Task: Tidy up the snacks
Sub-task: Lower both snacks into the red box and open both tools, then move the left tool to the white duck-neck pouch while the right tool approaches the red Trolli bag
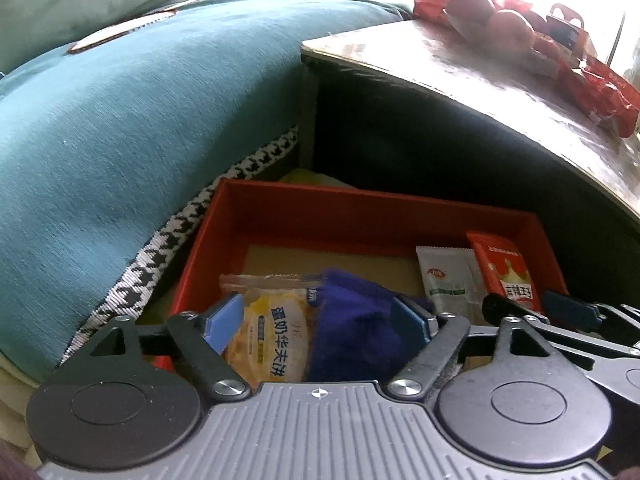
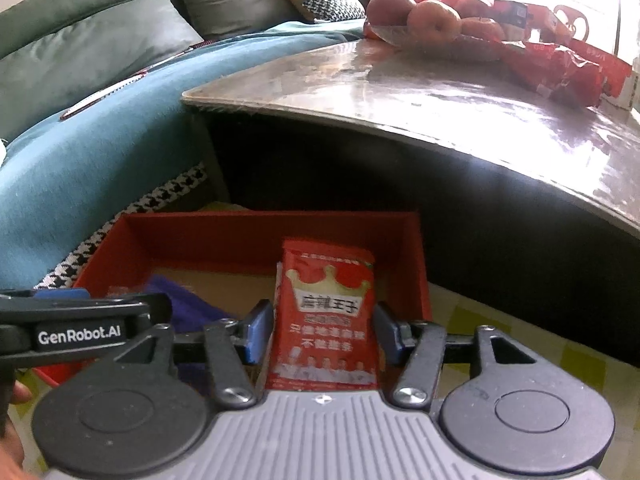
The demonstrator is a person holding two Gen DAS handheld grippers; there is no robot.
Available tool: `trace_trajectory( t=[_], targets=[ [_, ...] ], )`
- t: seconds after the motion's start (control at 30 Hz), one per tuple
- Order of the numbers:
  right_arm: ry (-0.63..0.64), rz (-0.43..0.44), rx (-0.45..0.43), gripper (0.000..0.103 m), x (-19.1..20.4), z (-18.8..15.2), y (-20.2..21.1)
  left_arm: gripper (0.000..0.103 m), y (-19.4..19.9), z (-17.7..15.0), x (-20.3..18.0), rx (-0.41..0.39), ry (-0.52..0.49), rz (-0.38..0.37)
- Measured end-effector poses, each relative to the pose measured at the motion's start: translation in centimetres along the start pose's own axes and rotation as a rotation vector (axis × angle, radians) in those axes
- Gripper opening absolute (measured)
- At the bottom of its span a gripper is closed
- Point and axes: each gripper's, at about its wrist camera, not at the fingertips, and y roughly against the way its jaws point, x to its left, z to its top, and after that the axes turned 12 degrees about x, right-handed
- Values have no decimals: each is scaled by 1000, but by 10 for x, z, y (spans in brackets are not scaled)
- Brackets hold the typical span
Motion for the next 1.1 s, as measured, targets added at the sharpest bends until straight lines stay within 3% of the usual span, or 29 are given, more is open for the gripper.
trace_trajectory(
  t=[0.2, 0.37, 0.63, 0.93, 1.1],
  targets=[
    [1, 16, -10, 58, 2, 3, 5, 87, 6, 1, 3, -6, 23, -10],
    [1, 4, -33, 65, -2, 4, 18, 87, 13, 0, 5, -12, 24, -20],
    [23, -18, -20, 65, -4, -20, 46, 88, 29, -17, 6, -10, -17, -42],
    [34, -60, 47, 65, -2, -60, 68, 89, 41, -55, 17, 55, -29, -72],
    [3, -83, 81, 65, -11, -79, 76, 89, 34, -80, 2, 141, -61, -111]
  ],
)
